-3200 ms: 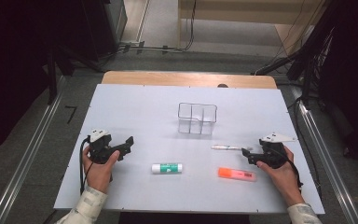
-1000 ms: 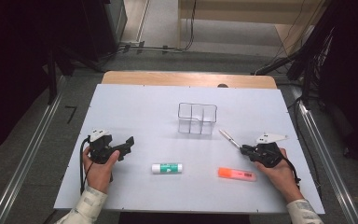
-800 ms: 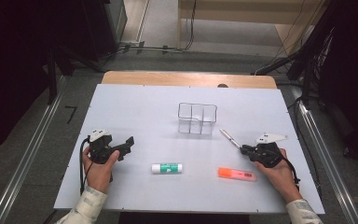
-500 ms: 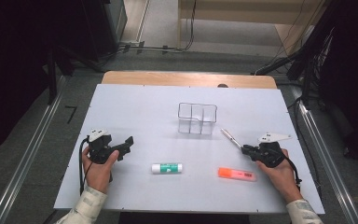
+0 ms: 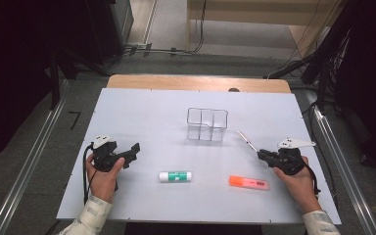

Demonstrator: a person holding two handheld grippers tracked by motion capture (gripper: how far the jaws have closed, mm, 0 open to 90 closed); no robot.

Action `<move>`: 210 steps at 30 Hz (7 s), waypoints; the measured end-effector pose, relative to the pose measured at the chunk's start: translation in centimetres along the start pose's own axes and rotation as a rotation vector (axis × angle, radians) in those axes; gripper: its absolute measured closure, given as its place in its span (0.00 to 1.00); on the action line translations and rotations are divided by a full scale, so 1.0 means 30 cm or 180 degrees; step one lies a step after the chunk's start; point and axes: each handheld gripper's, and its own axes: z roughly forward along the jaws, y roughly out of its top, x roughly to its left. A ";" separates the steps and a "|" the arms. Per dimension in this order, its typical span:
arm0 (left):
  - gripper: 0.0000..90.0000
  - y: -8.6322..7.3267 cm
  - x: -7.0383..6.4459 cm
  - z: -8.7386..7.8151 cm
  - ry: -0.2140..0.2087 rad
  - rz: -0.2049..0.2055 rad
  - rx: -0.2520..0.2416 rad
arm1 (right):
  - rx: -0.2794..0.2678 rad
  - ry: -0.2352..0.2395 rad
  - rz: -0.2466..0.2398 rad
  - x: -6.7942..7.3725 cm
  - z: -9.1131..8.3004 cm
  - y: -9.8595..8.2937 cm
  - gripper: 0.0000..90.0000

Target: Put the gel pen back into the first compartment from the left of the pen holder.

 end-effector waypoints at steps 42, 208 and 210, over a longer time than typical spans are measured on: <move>0.09 0.000 0.001 -0.001 0.0007 -0.0008 0.0009 | -0.0391 0.0147 0.0023 0.053 -0.091 0.076 0.88; 0.09 0.000 0.004 -0.001 -0.0050 -0.0008 0.0008 | -0.0168 0.0183 -0.0254 0.370 0.153 0.522 0.47; 0.09 0.001 0.004 -0.001 -0.0049 -0.0010 0.0011 | -0.0169 0.0189 -0.0216 0.363 0.149 0.509 0.45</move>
